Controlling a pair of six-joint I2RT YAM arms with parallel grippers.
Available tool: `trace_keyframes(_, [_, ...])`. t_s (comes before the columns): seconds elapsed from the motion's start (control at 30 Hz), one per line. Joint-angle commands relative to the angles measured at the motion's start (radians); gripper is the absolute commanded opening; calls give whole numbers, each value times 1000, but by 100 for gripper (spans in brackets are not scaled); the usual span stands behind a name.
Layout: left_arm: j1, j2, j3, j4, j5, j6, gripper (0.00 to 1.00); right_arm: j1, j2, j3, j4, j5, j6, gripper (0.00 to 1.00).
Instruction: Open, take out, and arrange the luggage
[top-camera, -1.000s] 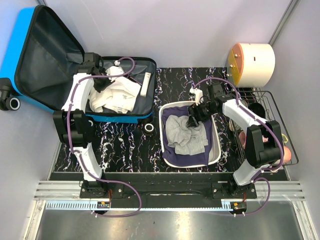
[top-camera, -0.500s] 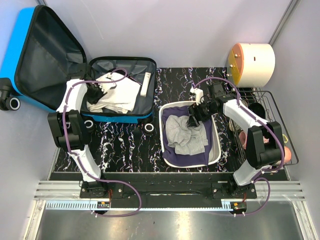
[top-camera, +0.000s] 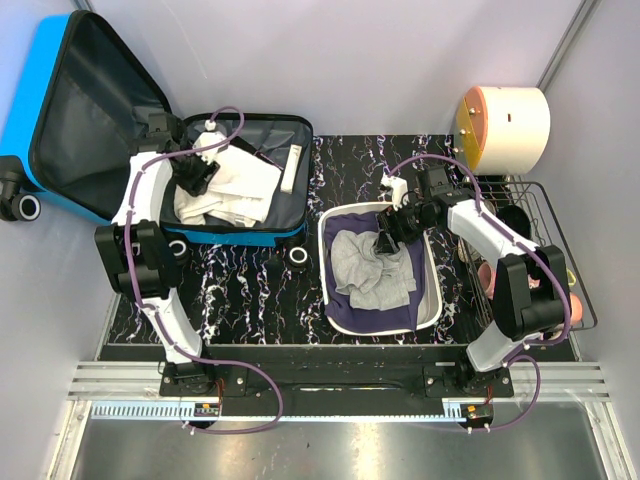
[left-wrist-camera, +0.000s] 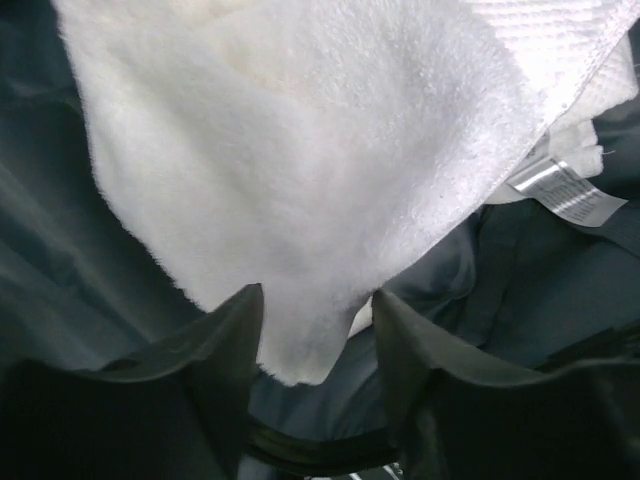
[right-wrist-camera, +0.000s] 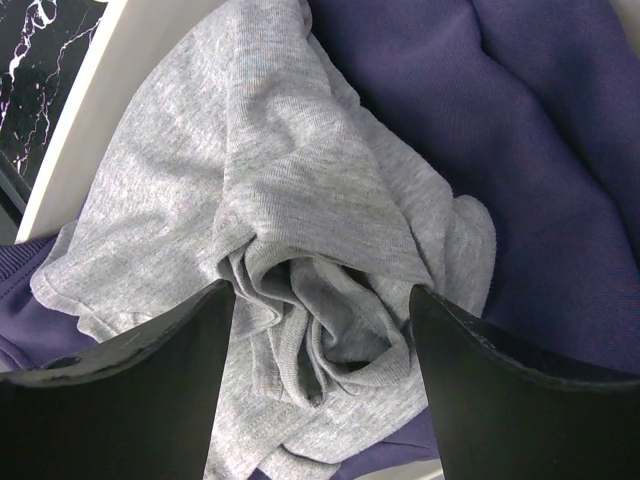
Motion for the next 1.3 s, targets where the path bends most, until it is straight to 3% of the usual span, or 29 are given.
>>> trace_keyframes(0.0, [2, 17, -40, 15, 11, 3, 66, -5, -43, -8, 17, 9, 2, 80])
trace_keyframes(0.1, [3, 21, -67, 43, -12, 4, 78, -6, -39, -7, 12, 9, 0, 80])
trace_keyframes(0.13, [3, 19, -87, 55, -18, 6, 89, -6, -39, -2, 15, 8, 2, 80])
trace_keyframes(0.57, [-1, -27, -336, 477, -245, 30, 86, -8, -17, 18, 12, 12, 3, 80])
trace_keyframes(0.63, [-1, -44, -368, 523, -251, 17, 79, -8, -13, 21, 12, 12, 5, 80])
trace_keyframes(0.7, [0, -61, -380, 543, -237, -3, 64, -8, -11, 26, 11, 12, 6, 80])
trace_keyframes(0.83, [-4, -108, -359, 513, -172, -32, 51, -8, -10, 29, 9, 12, 8, 80])
trace_keyframes(0.97, [-11, -113, -307, 451, -130, -49, 25, -10, -8, 30, 11, 14, 10, 80])
trace_keyframes(1.03, [-21, -113, -256, 398, -89, -71, 18, -10, -10, 32, 11, 14, 8, 80])
trace_keyframes(1.27, [-145, -88, -138, 319, -66, -140, 11, -10, -14, 30, 8, 15, 10, 80])
